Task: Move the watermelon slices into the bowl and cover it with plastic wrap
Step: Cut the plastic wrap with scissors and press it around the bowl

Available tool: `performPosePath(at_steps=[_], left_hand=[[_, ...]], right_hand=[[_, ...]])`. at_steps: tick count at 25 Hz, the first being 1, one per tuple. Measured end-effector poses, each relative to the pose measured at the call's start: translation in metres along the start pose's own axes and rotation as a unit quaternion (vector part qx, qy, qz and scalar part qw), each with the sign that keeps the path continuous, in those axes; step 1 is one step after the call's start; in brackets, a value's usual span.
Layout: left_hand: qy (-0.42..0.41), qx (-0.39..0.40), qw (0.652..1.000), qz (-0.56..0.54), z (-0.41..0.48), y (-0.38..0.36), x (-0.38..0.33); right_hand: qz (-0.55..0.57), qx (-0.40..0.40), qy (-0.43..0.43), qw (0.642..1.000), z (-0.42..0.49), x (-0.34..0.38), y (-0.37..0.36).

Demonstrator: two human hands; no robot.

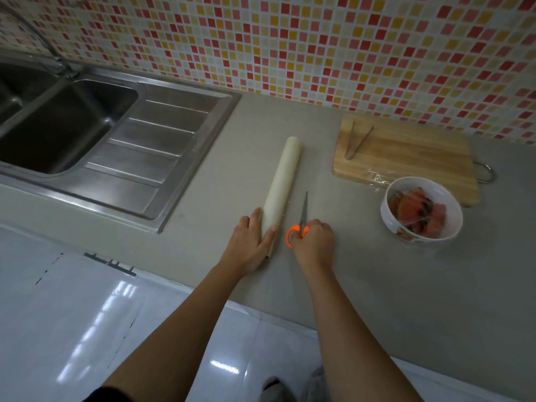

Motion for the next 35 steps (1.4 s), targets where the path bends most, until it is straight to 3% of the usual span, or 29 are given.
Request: performPosePath(at_steps=[3,7,14,17,19,21,22,24,27,30,35], left_hand=[[-0.009,-0.055,0.998,0.026,-0.001,0.012,-0.011],[-0.112,-0.122,0.986,0.018,0.006,0.025,-0.067],[-0.168,-0.092,0.980,-0.044,0.035,-0.031,-0.157],[-0.121,-0.076,0.987,-0.069,0.048,-0.065,-0.174],[-0.055,-0.064,0.991,-0.107,0.056,-0.085,-0.178],[0.058,-0.025,0.976,-0.210,0.065,-0.103,-0.183],[0.122,0.007,0.951,-0.283,0.068,-0.112,-0.186],[0.194,0.062,0.896,-0.395,0.070,-0.128,-0.192],[0.207,0.056,0.879,-0.426,0.071,-0.132,-0.193],[0.197,0.042,0.898,-0.391,0.070,-0.124,-0.179],[0.181,0.066,0.935,-0.296,0.060,-0.118,-0.160]], right_hand=[[0.033,-0.023,0.004,0.999,0.001,0.003,0.012],[0.112,-0.107,0.031,0.987,0.014,0.004,0.054],[0.157,-0.297,0.029,0.942,0.056,-0.053,0.157],[0.168,-0.303,-0.019,0.938,0.085,-0.109,0.189],[0.149,-0.259,-0.084,0.951,0.105,-0.148,0.197],[0.151,-0.149,-0.137,0.968,0.124,-0.181,0.194],[0.190,-0.079,-0.146,0.968,0.131,-0.190,0.189],[0.339,0.047,-0.150,0.928,0.136,-0.196,0.177],[0.441,0.110,-0.149,0.878,0.134,-0.195,0.166],[0.476,0.137,-0.161,0.854,0.120,-0.198,0.158],[0.408,0.195,-0.208,0.867,0.097,-0.205,0.139]])
Point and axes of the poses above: each hand's wrist, its own z-axis towards the middle knuckle, its own y-axis out of the back of the hand, x = y × z, the point moved 3 cm from there along z, towards the middle knuckle, and after that the axes turned 1 degree about -x, right-handed, at the moved point
